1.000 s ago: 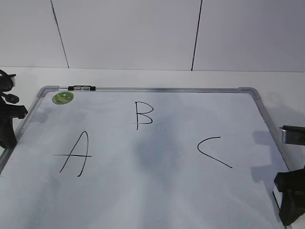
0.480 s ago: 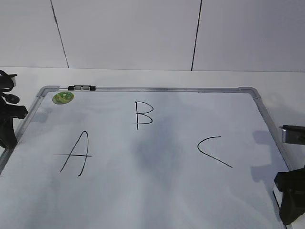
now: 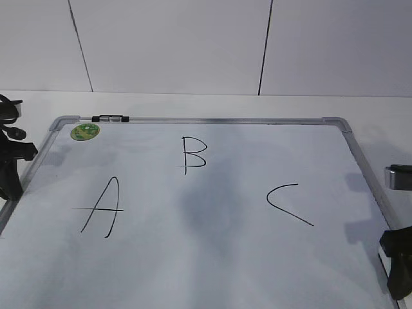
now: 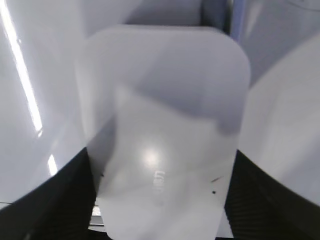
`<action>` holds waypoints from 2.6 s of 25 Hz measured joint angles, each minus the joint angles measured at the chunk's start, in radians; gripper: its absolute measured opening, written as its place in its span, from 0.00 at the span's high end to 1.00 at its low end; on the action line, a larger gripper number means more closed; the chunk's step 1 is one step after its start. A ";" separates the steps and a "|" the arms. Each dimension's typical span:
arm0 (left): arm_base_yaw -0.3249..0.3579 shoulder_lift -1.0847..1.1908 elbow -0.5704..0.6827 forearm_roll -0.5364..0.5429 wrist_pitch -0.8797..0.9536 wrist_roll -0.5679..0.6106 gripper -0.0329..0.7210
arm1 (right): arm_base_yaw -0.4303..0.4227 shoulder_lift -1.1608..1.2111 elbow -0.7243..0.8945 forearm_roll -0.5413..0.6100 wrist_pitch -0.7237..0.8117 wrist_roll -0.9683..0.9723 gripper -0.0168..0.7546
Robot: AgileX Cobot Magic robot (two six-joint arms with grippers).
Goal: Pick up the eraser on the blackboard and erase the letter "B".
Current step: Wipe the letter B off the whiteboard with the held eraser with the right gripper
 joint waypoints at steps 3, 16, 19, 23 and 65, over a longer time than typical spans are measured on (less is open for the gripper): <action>0.000 0.000 0.000 0.002 0.002 0.000 0.92 | 0.000 -0.024 0.000 -0.012 0.008 0.002 0.26; 0.000 0.000 -0.002 0.005 0.002 -0.002 0.92 | 0.015 -0.019 -0.339 -0.010 0.162 0.002 0.26; 0.000 0.000 -0.002 0.005 0.004 -0.002 0.92 | 0.058 0.058 -0.459 -0.028 0.171 0.009 0.26; 0.000 0.000 -0.002 0.005 0.004 -0.002 0.92 | 0.133 0.184 -0.622 -0.030 0.175 0.019 0.26; -0.002 0.000 -0.002 -0.007 0.004 -0.002 0.92 | 0.499 0.937 -1.467 -0.085 0.207 0.100 0.26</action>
